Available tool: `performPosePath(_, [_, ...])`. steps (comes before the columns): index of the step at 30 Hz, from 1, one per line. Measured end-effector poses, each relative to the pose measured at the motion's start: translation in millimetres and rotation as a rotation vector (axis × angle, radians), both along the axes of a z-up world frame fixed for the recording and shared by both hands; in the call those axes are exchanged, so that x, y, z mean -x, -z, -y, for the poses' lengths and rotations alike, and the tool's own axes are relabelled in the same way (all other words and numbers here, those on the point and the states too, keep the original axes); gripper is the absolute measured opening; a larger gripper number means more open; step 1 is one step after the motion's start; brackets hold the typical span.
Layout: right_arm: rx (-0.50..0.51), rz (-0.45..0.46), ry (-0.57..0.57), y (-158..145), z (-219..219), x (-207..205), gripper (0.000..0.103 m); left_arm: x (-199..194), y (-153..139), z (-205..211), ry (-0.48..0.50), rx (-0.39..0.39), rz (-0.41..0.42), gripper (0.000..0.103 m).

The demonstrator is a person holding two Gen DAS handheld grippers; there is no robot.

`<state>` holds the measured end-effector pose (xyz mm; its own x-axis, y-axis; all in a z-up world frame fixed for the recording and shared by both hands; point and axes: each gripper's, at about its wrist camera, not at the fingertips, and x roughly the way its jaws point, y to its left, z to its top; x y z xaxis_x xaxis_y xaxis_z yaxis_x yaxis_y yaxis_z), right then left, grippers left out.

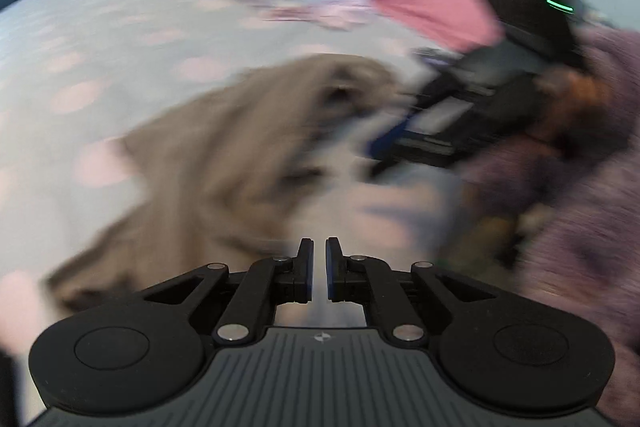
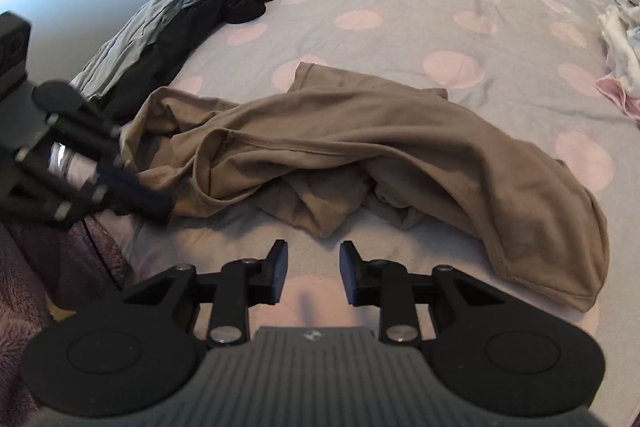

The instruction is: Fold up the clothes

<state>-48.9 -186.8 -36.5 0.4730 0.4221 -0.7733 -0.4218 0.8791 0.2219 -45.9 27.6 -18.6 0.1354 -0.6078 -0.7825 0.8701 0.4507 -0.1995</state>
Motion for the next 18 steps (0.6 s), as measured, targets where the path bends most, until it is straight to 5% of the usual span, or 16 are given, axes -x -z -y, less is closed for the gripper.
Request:
performPosePath(5, [-0.022,-0.001,0.008,-1.4,1.2,-4.8,0.037,20.4,8.0,10.2,0.069,-0.042,0.002,0.004])
performPosePath(18, [-0.091,0.017,-0.1,-19.4,-38.3,-11.6,0.037,-2.8,-7.0,-21.4,-0.279,-0.106,0.15,0.016])
